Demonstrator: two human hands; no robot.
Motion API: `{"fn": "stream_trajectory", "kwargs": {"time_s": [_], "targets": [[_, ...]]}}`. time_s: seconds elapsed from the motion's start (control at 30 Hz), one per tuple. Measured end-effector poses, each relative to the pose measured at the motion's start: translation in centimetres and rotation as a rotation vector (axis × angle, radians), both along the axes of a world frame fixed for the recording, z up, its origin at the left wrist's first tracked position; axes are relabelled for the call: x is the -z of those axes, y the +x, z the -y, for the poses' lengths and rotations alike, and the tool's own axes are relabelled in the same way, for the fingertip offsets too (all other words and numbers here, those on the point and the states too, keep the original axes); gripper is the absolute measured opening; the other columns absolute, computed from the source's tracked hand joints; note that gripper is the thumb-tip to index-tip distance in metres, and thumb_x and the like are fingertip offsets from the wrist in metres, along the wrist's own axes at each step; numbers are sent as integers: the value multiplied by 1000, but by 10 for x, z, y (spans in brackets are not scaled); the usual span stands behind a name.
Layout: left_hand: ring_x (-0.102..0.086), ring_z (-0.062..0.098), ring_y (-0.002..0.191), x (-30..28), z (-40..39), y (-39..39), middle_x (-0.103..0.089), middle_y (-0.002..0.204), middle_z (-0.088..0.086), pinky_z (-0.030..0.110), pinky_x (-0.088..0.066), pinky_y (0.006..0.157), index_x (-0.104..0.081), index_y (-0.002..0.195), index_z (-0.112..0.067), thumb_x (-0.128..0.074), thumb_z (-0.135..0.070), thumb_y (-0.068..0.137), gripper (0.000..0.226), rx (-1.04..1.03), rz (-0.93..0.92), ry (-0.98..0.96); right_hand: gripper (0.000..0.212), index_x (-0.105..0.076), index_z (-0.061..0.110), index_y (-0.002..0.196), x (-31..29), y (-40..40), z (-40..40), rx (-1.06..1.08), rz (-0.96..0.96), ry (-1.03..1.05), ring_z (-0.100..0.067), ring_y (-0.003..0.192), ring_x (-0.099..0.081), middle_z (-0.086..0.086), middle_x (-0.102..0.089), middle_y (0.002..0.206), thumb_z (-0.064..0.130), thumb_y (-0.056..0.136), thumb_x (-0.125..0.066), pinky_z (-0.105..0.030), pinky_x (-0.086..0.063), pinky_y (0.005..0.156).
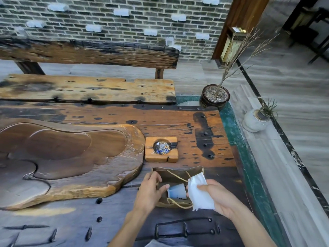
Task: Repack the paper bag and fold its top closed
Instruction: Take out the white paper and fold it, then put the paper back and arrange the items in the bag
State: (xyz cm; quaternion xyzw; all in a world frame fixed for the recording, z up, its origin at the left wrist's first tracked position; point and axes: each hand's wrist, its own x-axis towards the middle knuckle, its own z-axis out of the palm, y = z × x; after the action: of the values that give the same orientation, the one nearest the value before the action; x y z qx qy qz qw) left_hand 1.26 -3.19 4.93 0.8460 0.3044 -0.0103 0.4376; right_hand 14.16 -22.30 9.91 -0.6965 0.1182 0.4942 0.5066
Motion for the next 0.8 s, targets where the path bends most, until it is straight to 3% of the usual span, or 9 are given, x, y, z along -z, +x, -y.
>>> {"fn": "stream_trajectory", "kwargs": {"time_s": [0.07, 0.23, 0.37, 0.47, 0.53, 0.63, 0.73, 0.8], "targets": [[-49, 14, 66, 0, -2, -1, -47, 88, -5, 38, -51, 75, -48, 85, -22, -73, -39, 82, 31, -13, 9, -6, 24, -56, 1, 120, 13, -2, -12, -23, 6, -36, -37, 99, -72, -28, -71, 111, 6, 98, -49, -42, -58, 70], [-45, 16, 67, 7, -9, -5, -45, 79, -7, 30, -36, 64, -39, 84, -20, -75, -33, 80, 39, -56, -14, -19, 18, -53, 8, 115, 40, -9, -40, -76, 24, -141, -35, 102, -67, -21, -65, 116, 13, 98, -48, -48, -59, 79], [-50, 17, 61, 14, -12, -10, -51, 68, -3, 30, -39, 56, -30, 82, -25, -70, -26, 86, 40, -78, -34, -73, 6, -47, 10, 106, 54, -14, -59, -114, -3, -192, -31, 92, -61, -20, -59, 111, 11, 101, -45, -38, -55, 66], [-39, 9, 56, 11, -14, -10, -42, 64, -7, 20, -34, 51, -32, 85, -18, -67, -27, 89, 36, -107, -18, -59, 3, -47, 9, 100, 71, -17, -68, -91, -52, -189, -30, 79, -62, -17, -60, 94, 9, 99, -45, -35, -55, 60], [-36, 7, 55, 7, -16, -9, -39, 65, -7, 16, -36, 50, -33, 87, -14, -67, -21, 89, 35, -116, -19, -49, 11, -50, 4, 104, 87, -18, -73, -67, -94, -178, -30, 74, -63, -18, -61, 90, 9, 94, -48, -32, -54, 52], [-38, 6, 55, 6, -19, -12, -42, 68, -5, 11, -38, 51, -32, 90, -14, -62, -8, 89, 31, -114, -45, -54, 16, -53, 5, 109, 104, -19, -83, -30, -125, -193, -33, 75, -63, -20, -61, 92, 10, 94, -51, -36, -53, 56], [-42, 6, 58, 8, -21, -15, -49, 72, -2, 18, -37, 50, -33, 92, -18, -58, -5, 88, 29, -117, -50, -76, 23, -59, 6, 113, 124, -16, -95, -50, -135, -245, -34, 89, -64, -20, -63, 104, 16, 92, -54, -39, -55, 71], [-41, 8, 57, 10, -23, -17, -49, 68, -5, 19, -35, 50, -34, 92, -19, -58, -5, 87, 28, -127, -40, -84, 24, -60, 10, 106, 164, -12, -98, -112, -187, -228, -32, 87, -61, -16, -61, 100, 22, 86, -56, -35, -52, 66]]}}
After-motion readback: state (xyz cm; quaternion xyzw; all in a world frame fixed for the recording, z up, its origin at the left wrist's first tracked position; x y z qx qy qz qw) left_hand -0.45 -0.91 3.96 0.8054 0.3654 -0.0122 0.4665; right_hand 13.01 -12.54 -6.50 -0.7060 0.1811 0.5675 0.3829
